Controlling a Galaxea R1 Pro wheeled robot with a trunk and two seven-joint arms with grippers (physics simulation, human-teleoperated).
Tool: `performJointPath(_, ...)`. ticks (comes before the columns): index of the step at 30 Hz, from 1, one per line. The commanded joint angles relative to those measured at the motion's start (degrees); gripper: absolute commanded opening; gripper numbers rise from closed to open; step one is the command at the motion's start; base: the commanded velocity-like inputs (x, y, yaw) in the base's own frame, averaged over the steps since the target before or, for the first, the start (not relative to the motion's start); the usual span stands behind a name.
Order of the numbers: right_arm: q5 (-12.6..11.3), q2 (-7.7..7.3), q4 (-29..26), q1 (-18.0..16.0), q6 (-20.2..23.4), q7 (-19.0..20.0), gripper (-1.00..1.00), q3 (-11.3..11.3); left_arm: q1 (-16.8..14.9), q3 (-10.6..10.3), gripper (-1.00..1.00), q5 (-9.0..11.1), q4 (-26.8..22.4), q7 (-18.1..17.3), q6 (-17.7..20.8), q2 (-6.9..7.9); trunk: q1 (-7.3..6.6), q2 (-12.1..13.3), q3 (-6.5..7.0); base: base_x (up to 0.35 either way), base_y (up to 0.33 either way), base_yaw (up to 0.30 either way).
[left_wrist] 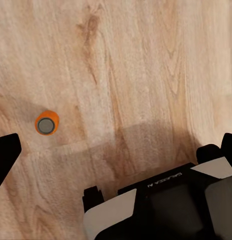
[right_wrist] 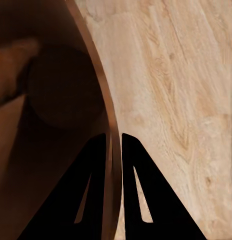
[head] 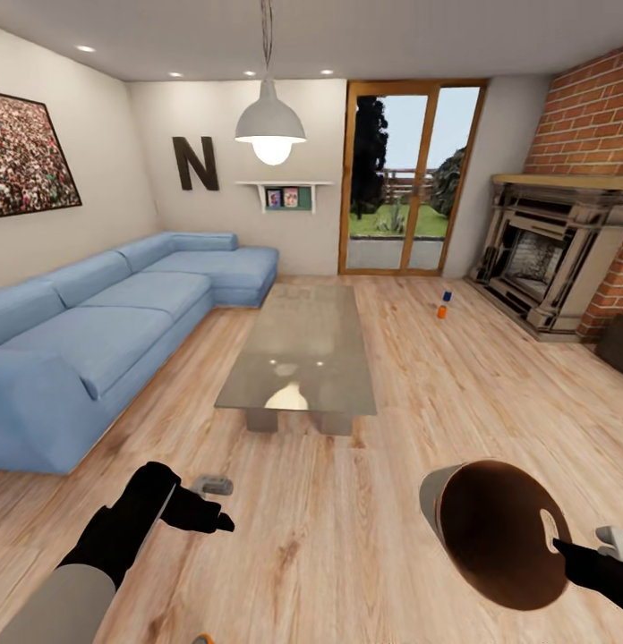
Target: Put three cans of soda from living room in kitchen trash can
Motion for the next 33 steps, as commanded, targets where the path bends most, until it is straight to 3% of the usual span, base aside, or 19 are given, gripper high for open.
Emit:
performJointPath(1, -2.0, -0.03, -0.1, -0.8, 1.8, -0.2, -1.0, 0.2, 0.0, 0.0, 1.0, 0.0, 0.1, 0.0, 0.0, -0.01, 0.0, 0.0, 0.01, 0.0, 0.0, -0.114)
performJointPath(13, -2.2, 0.66, 0.3, -2.3, 3.3, -1.6, -1.0, 1.2, 0.0, 0.1, 1.0, -0.1, 0.2, 0.0, 0.0, -0.01, 0.0, 0.0, -0.21, 0.0, 0.0, -0.017)
performJointPath(19, -2.2, 0.61, 0.3, -2.4, 3.3, -1.7, -1.0, 2.1, 0.0, 0.0, 1.0, -0.1, 0.2, 0.0, 0.0, 0.01, 0.0, 0.0, -0.71, 0.0, 0.0, 0.0)
performJointPath(22, -2.2, 0.12, -0.4, -2.8, 4.5, -1.7, -1.0, 3.1, 0.0, 0.0, 1.0, -0.1, 0.2, 0.0, 0.0, 0.06, 0.66, -1.2, -1.52, 0.0, 0.0, 0.0)
performJointPath(24, -2.1, -0.06, -0.8, -4.0, 6.6, -1.7, -1.0, 3.6, 0.0, 0.0, 1.0, -0.2, 0.3, 0.0, 0.0, 0.08, 1.1, -2.0, -2.05, 0.0, 0.0, 0.0)
performJointPath(25, -2.1, -0.57, -1.1, -7.0, 10.7, -1.7, -1.0, 4.5, 0.0, 0.0, 1.0, -0.2, 0.4, 0.1, 0.0, 0.1, 1.32, -2.4, -2.31, 0.0, 0.0, 0.0)
performJointPath(29, -2.1, -1.89, -1.3, -11.0, 15.5, -1.7, -1.0, 6.6, 0.0, 0.0, 1.0, -0.2, 0.5, 0.7, 0.0, 0.1, 2.19, -4.0, -3.18, 0.0, 0.0, 0.0)
performJointPath(32, -1.8, -2.23, -1.3, -12.4, 16.6, -3.1, -1.0, 8.8, 0.0, 0.0, 1.0, -0.2, 0.6, 3.3, 0.0, 0.06, 2.85, -5.2, -3.74, 0.0, 0.0, 0.0)
performJointPath(33, -0.9, -2.31, -1.3, -14.2, 17.0, -5.5, -1.0, 10.5, 0.0, 0.1, 1.0, 0.0, 0.6, 5.5, 0.0, 0.1, 3.07, -5.6, -3.93, 0.0, 0.0, 0.0)
